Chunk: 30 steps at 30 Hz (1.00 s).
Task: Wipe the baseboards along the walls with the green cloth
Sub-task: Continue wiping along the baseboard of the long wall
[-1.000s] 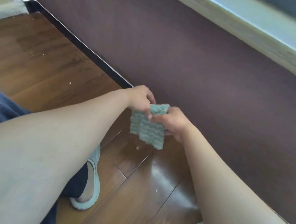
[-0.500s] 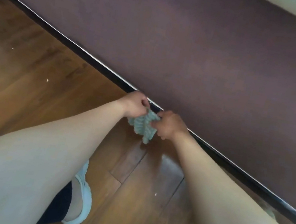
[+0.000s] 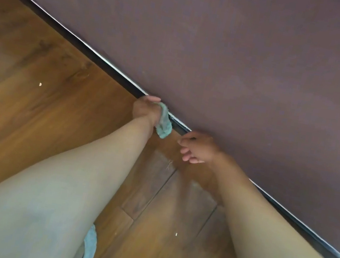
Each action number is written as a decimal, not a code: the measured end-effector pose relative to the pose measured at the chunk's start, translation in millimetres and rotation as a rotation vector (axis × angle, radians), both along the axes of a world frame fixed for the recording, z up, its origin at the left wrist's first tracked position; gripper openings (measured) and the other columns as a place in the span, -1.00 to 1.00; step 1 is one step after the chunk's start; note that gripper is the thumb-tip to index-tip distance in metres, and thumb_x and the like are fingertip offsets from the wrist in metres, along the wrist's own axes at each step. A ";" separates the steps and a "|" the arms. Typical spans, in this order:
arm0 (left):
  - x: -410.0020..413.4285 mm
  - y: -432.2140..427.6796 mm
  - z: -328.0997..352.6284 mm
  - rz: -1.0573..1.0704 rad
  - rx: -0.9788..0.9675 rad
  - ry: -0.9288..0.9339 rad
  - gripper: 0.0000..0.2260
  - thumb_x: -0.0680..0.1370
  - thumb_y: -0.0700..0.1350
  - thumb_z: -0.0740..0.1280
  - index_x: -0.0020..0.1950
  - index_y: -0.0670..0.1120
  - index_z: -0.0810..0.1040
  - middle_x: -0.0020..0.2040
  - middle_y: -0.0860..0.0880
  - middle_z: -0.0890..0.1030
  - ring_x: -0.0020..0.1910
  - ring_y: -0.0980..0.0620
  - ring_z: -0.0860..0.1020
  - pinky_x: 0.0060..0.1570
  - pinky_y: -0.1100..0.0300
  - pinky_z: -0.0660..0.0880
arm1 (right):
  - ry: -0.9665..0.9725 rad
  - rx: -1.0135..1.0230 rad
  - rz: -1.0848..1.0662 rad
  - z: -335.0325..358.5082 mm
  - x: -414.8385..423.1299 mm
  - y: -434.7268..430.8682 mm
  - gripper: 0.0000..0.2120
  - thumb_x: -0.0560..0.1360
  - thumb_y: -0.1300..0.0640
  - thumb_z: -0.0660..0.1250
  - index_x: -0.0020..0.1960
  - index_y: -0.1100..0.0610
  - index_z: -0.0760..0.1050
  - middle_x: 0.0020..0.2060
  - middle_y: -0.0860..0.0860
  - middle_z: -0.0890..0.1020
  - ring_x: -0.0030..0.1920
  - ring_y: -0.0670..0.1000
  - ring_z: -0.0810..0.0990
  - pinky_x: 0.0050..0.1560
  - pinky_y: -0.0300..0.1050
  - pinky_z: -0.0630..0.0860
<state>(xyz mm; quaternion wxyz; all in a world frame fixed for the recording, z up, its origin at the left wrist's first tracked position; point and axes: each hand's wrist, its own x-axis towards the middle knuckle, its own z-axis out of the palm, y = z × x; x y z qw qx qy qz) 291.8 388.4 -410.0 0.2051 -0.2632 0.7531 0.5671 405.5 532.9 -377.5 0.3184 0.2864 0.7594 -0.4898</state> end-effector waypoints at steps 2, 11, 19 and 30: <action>-6.2 5.4 -5.1 0.133 0.036 -0.059 -0.58 0.39 -0.17 0.46 0.21 -0.08 0.46 0.15 -0.13 0.62 0.04 -0.17 0.66 0.09 -0.07 0.65 | -0.024 -0.022 0.007 -2.9 3.1 5.2 -0.86 0.57 -0.01 0.35 0.09 0.01 0.52 -0.11 0.05 0.66 -0.27 0.00 0.65 -0.14 -0.15 0.56; 27.5 29.3 -3.9 -0.123 0.145 -0.268 -0.86 0.56 -0.18 0.36 0.11 -0.12 0.58 0.04 -0.17 0.70 -0.17 -0.09 0.71 -0.22 0.03 0.70 | -0.054 -0.061 0.034 -6.2 18.4 10.7 -0.89 0.58 0.01 0.32 0.08 0.00 0.52 -0.06 0.07 0.66 -0.22 0.01 0.64 -0.14 -0.16 0.54; 10.4 21.7 -8.9 0.149 0.071 -0.149 -0.86 0.59 -0.18 0.28 0.12 -0.15 0.55 -0.04 -0.14 0.68 -0.15 -0.13 0.69 -0.14 -0.01 0.70 | -0.071 -0.109 -0.057 -14.4 23.6 10.5 -0.94 0.59 0.03 0.31 0.06 -0.05 0.50 -0.05 0.08 0.68 -0.17 0.03 0.68 -0.08 -0.14 0.57; 15.6 27.1 -16.5 -0.040 0.158 -0.172 -0.79 0.65 -0.21 0.16 -0.11 -0.20 0.53 -0.15 -0.24 0.66 -0.20 -0.20 0.66 -0.07 -0.03 0.60 | -0.082 -0.103 -0.168 -20.3 20.9 9.9 -0.83 0.60 0.07 0.28 0.18 0.05 0.52 -0.10 0.08 0.69 -0.19 0.04 0.68 -0.08 -0.13 0.60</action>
